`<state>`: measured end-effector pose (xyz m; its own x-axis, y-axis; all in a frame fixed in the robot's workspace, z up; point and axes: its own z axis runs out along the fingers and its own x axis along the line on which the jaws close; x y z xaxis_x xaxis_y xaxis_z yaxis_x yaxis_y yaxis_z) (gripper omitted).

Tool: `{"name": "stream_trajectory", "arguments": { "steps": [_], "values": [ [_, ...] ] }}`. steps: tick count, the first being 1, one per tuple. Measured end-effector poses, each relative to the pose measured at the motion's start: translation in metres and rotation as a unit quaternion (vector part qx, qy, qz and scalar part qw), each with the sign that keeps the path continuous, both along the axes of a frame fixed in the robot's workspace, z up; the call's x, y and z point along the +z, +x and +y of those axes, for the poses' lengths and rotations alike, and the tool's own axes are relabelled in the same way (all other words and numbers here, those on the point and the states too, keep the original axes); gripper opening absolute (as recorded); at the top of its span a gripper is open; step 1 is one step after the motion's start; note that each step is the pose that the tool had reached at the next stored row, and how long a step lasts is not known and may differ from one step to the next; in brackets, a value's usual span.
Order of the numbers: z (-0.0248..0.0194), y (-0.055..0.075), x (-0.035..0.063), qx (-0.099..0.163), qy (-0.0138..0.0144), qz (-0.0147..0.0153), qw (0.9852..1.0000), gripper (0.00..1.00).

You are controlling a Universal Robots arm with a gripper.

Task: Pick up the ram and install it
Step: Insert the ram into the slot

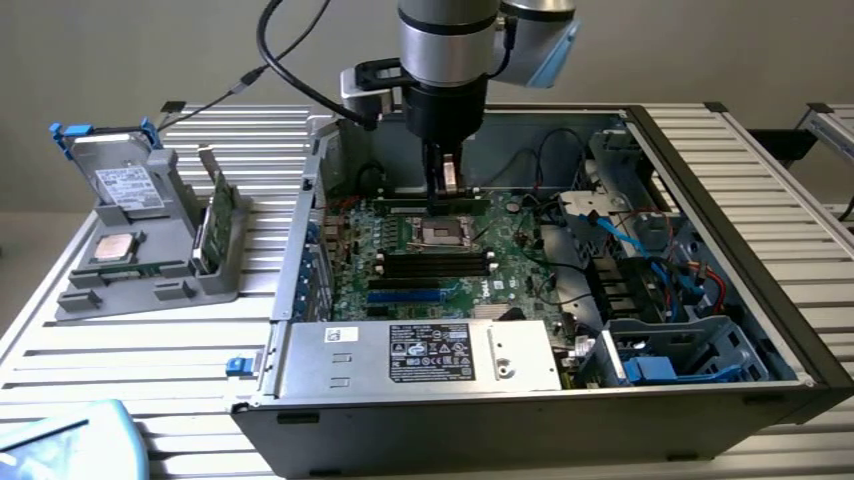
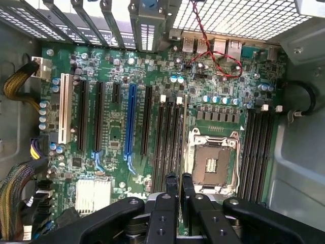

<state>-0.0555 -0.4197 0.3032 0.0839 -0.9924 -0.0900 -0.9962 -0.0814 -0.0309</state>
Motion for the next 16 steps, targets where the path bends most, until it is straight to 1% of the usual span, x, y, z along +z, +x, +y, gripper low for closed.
{"name": "stream_trajectory", "arguments": {
  "steps": [1, 5, 8, 11, 12, 14, 15, 16],
  "values": [
    [0.0, 0.0, -0.0017, 0.0, 0.0, 0.0, 1.0, 0.15],
    [0.0018, 0.002, -0.0075, 0.0, -0.0026, 0.0001, 1.0, 0.15],
    [0.003, 0.003, -0.012, 0.0, -0.0039, 0.0, 1.0, 0.15],
    [0.0034, 0.004, -0.015, -0.003, -0.0066, -0.0001, 1.0, 0.15],
    [0.0034, 0.004, -0.0156, -0.005, -0.008, -0.0003, 1.0, 0.15],
    [0.0035, 0.004, -0.0167, -0.009, -0.0117, -0.0011, 0.9999, 0.15],
    [0.0036, 0.004, -0.0171, -0.011, -0.0149, -0.0017, 0.9998, 0.15],
    [0.0038, 0.005, -0.0173, -0.012, -0.0192, -0.0023, 0.9997, 0.15]
  ]
}}
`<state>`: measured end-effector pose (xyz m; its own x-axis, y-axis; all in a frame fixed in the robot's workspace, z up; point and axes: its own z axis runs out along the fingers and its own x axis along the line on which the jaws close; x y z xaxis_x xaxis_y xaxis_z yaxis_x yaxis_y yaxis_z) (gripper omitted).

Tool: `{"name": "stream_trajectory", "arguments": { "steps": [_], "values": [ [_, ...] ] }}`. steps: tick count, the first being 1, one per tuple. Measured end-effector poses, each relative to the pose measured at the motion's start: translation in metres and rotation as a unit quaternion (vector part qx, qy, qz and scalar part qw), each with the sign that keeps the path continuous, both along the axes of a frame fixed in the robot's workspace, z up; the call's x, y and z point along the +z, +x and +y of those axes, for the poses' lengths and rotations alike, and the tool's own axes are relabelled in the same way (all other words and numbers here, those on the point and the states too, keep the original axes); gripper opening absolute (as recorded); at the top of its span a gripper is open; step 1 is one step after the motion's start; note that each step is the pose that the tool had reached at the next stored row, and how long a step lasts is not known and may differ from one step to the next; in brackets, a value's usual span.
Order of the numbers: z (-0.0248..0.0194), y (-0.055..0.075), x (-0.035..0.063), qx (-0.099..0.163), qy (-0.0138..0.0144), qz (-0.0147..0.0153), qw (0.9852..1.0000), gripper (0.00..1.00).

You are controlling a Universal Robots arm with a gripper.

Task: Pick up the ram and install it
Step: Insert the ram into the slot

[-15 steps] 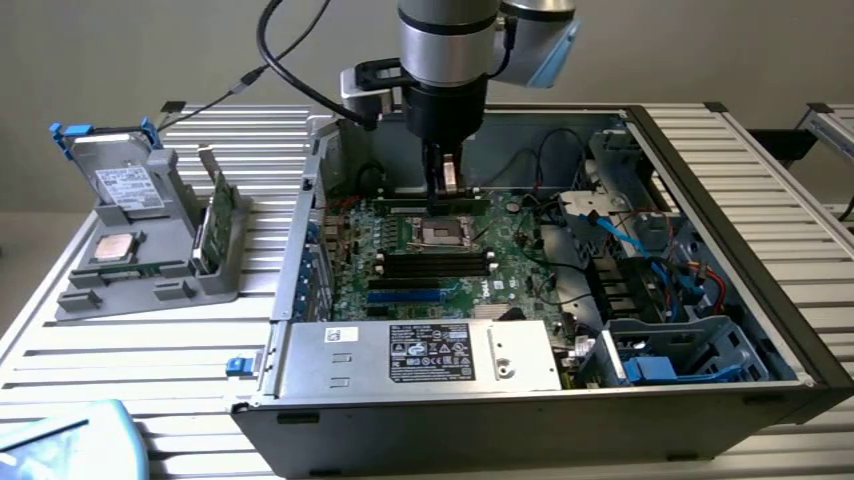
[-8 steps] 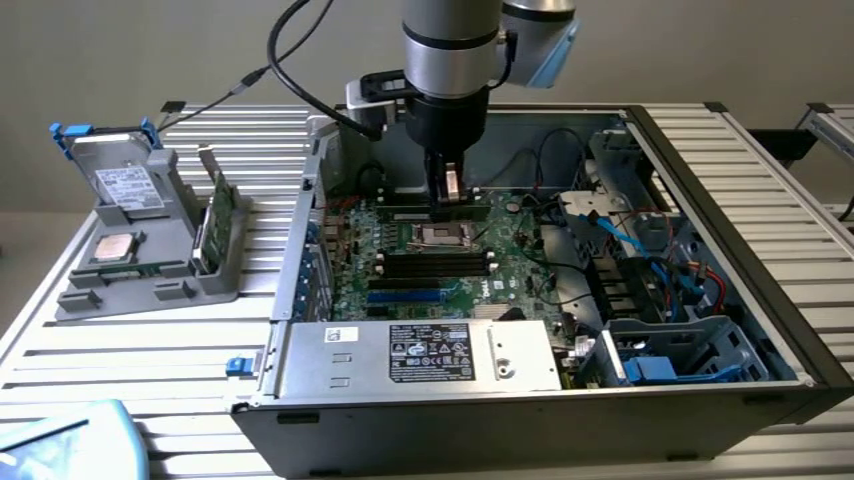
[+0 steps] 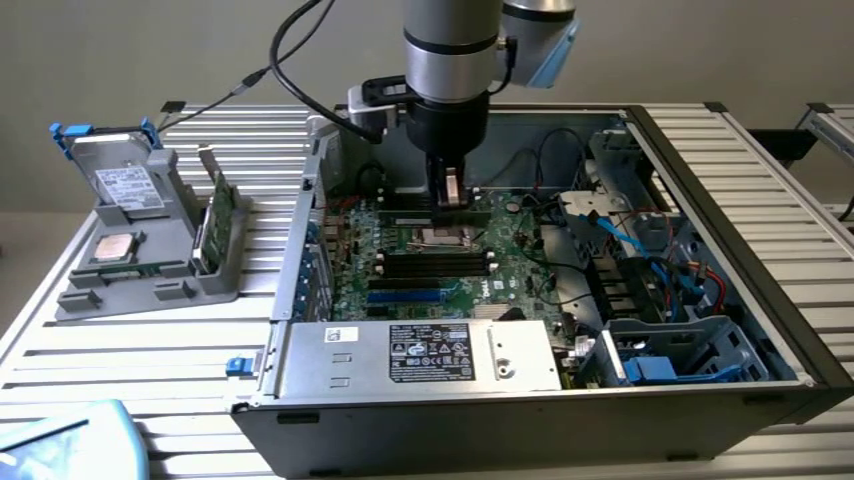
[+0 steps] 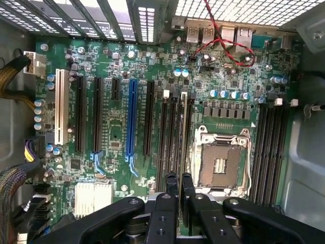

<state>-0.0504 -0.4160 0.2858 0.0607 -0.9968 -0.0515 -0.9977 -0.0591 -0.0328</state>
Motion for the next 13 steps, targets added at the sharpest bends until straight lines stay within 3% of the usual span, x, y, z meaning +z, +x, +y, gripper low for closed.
{"name": "stream_trajectory", "arguments": {
  "steps": [4, 8, 13],
  "values": [
    [0.0026, 0.004, -0.0009, -0.001, -0.0178, -0.003, 0.9998, 0.15],
    [0.0096, 0.004, -0.0059, -0.001, -0.0217, -0.0035, 0.9998, 0.15],
    [0.0156, 0.003, -0.0107, -0.001, -0.027, -0.0079, 0.9996, 0.15]
  ]
}}
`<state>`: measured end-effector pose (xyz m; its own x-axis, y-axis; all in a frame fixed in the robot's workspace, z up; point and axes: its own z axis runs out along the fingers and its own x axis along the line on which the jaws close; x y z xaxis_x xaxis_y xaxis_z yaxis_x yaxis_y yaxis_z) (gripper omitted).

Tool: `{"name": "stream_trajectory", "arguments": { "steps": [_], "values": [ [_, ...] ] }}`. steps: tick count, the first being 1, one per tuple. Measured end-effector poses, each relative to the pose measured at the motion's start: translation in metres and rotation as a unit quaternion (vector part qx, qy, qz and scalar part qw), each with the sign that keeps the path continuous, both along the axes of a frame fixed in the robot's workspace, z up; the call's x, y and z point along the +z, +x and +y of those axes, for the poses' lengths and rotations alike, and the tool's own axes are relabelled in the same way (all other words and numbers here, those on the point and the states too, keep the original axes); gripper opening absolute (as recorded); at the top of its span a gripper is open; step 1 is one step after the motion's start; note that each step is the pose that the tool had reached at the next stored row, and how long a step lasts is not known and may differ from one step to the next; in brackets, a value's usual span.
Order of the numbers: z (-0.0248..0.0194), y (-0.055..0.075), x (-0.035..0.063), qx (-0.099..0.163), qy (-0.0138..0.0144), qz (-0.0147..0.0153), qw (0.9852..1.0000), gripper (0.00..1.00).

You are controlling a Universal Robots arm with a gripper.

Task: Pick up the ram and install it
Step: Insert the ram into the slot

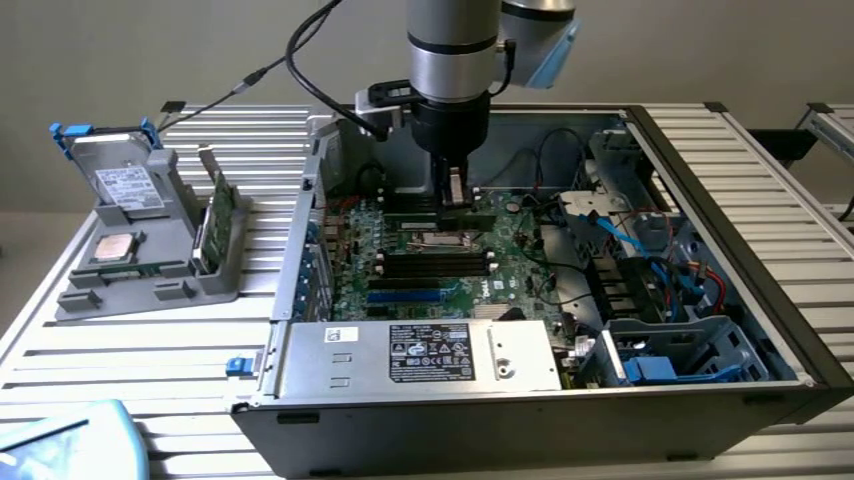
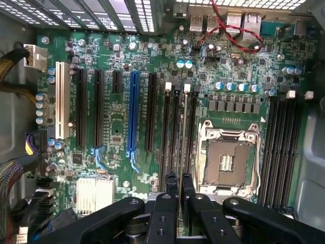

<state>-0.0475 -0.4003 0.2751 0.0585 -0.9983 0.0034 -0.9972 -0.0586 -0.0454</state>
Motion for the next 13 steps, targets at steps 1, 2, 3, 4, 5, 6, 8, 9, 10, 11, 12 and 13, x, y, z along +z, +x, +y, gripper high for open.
{"name": "stream_trajectory", "arguments": {
  "steps": [1, 2, 3, 4, 5, 6, 8, 9, 10, 11, 12, 13],
  "values": [
    [0.0005, -0.001, -0.0013, 0.0, -0.0003, -0.0015, 1.0, 0.15],
    [0.0009, -0.003, -0.0024, 0.0, -0.0007, -0.0029, 1.0, 0.15],
    [0.0011, -0.004, -0.0033, 0.0, -0.0013, -0.0041, 1.0, 0.15],
    [0.0013, -0.005, -0.0042, 0.0, -0.0025, -0.0051, 1.0, 0.15],
    [0.0014, -0.006, -0.005, 0.0, -0.0036, -0.0061, 1.0, 0.15],
    [0.0015, -0.007, -0.0059, 0.0, -0.004, -0.0082, 1.0, 0.15],
    [0.0015, -0.008, -0.0081, 0.0, -0.0044, -0.0121, 0.9999, 0.15],
    [0.0015, -0.009, -0.0091, 0.0, -0.0046, -0.0138, 0.9999, 0.15],
    [0.0015, -0.009, -0.0104, 0.0, -0.0046, -0.0154, 0.9999, 0.15],
    [0.0015, -0.01, -0.0117, 0.0, -0.0046, -0.0166, 0.9999, 0.15],
    [0.0015, -0.01, -0.0132, 0.0, -0.0047, -0.0176, 0.9998, 0.15],
    [0.0015, -0.011, -0.0147, 0.0, -0.0047, -0.0185, 0.9998, 0.15]
  ]
}}
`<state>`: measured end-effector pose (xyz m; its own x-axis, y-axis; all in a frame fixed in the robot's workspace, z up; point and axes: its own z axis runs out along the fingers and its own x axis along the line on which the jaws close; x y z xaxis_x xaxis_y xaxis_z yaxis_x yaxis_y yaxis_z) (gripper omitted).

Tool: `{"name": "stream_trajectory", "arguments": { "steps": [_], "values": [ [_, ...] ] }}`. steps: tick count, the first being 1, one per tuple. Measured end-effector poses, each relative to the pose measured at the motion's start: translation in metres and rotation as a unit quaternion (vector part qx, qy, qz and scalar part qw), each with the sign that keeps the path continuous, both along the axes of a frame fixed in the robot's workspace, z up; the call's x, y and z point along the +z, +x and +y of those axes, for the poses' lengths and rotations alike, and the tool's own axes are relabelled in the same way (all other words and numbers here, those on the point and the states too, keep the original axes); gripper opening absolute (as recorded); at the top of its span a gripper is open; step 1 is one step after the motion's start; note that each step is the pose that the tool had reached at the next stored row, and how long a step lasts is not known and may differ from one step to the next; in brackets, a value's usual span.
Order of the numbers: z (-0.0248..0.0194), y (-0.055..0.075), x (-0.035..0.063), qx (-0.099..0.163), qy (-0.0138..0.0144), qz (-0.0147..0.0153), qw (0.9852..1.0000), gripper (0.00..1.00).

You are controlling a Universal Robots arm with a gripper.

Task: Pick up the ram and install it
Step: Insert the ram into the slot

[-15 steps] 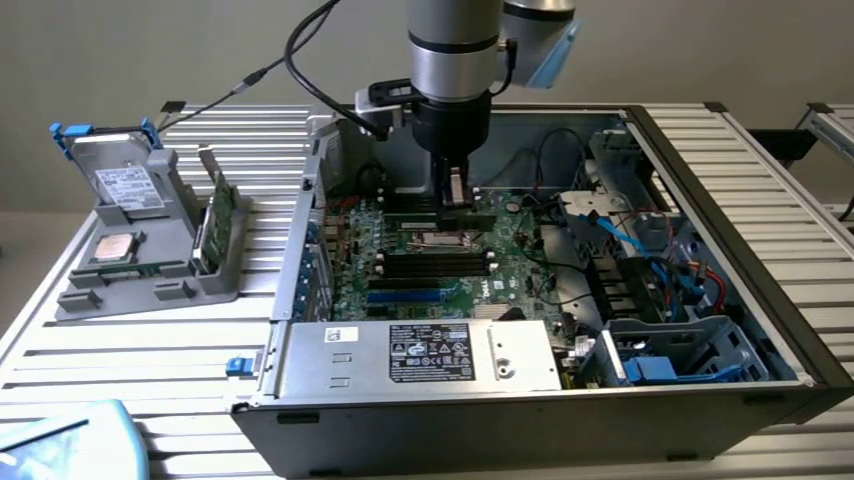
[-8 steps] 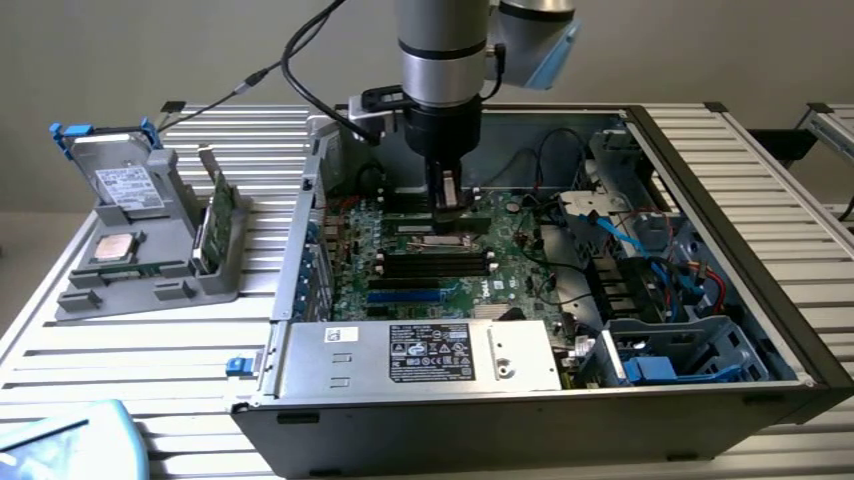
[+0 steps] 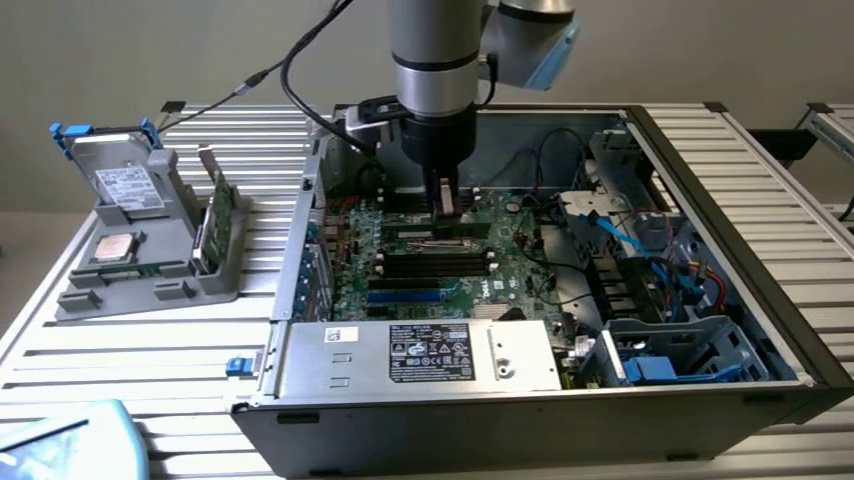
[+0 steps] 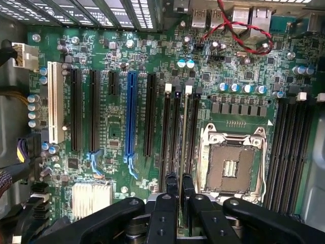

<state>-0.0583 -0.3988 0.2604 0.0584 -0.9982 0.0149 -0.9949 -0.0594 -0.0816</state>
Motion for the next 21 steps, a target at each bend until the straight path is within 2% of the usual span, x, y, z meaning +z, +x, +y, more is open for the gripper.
{"name": "stream_trajectory", "arguments": {
  "steps": [5, 12, 15, 21],
  "values": [
    [-0.0018, -0.001, -0.0085, 0.0, 0.0, -0.0025, 1.0, 0.15],
    [-0.0099, -0.001, -0.0213, 0.0, 0.0, -0.0049, 1.0, 0.15],
    [-0.0104, -0.001, -0.0242, 0.0, 0.0, -0.0069, 1.0, 0.15],
    [-0.0103, 0.0, -0.0305, 0.0, 0.0, -0.007, 1.0, 0.15]
  ]
}}
